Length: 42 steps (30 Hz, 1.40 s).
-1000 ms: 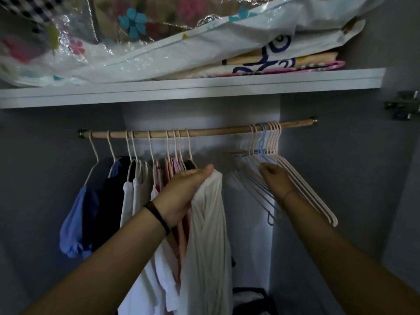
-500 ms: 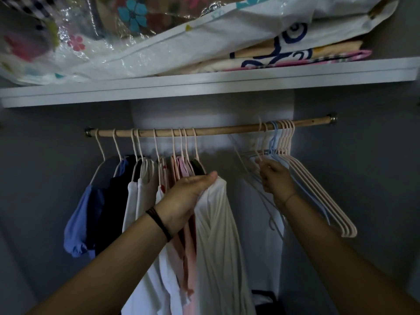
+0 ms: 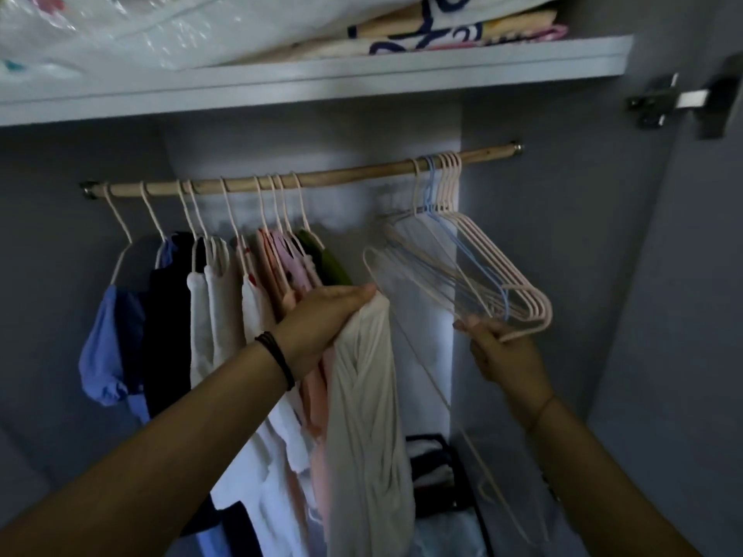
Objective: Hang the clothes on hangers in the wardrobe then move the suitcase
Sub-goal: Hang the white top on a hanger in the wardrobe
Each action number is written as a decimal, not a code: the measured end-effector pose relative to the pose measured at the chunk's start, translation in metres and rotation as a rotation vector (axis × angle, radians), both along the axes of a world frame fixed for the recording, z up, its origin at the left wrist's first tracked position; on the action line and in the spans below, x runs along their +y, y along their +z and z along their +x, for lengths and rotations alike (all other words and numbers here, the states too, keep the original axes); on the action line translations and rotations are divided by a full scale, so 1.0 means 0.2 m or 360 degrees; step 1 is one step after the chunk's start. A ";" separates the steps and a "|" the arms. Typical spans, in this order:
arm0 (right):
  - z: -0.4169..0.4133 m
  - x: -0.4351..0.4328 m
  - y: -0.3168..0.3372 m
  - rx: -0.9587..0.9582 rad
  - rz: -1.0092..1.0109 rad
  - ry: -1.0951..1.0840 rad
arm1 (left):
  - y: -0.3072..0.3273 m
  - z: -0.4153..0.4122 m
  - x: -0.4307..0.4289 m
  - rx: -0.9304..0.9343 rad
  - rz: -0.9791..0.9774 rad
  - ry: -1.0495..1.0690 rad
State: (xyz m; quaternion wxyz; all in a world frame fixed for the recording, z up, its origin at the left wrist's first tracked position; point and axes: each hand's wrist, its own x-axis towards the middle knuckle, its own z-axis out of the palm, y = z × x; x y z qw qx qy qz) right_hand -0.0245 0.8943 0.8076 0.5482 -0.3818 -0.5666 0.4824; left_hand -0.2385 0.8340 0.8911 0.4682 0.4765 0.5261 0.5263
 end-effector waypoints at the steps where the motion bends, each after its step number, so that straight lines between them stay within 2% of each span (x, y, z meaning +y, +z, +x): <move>1: 0.03 -0.04 0.00 0.0027 0.0045 0.0009 | -0.02 0.01 -0.01 0.0028 -0.0025 -0.0001; 5: 0.12 -0.20 0.06 0.0295 0.0169 -0.0006 | -0.11 0.05 -0.06 0.0119 -0.0116 -0.0002; 8: 0.16 -0.31 0.12 0.0630 0.0186 0.0152 | -0.13 0.09 -0.10 0.0168 -0.0135 -0.0005; 11: 0.16 -0.40 0.17 0.0839 0.0216 0.0257 | -0.12 0.13 -0.15 0.0206 -0.0149 -0.0008; 19: 0.04 -0.49 0.10 0.1123 0.0216 0.0283 | -0.01 0.15 -0.24 -0.0125 -0.0184 -0.0112; 23: 0.02 -0.47 -0.05 0.1070 0.0113 0.0264 | 0.08 0.10 -0.28 -0.0329 -0.0129 -0.0198; 27: 0.00 -0.45 -0.21 0.0873 0.0035 0.0219 | 0.14 -0.02 -0.28 -0.0560 -0.0055 -0.0220; 32: 0.02 -0.46 -0.31 0.0659 -0.0022 0.0194 | 0.10 -0.19 -0.27 -0.0701 -0.0110 -0.0152; 38: 0.07 -0.43 -0.23 0.0362 0.0050 0.0120 | 0.05 -0.27 -0.27 -0.0619 -0.0116 -0.0074; 42: 0.05 -0.41 -0.14 0.0510 0.0123 0.0169 | 0.03 -0.19 -0.27 -0.0424 -0.0121 -0.0165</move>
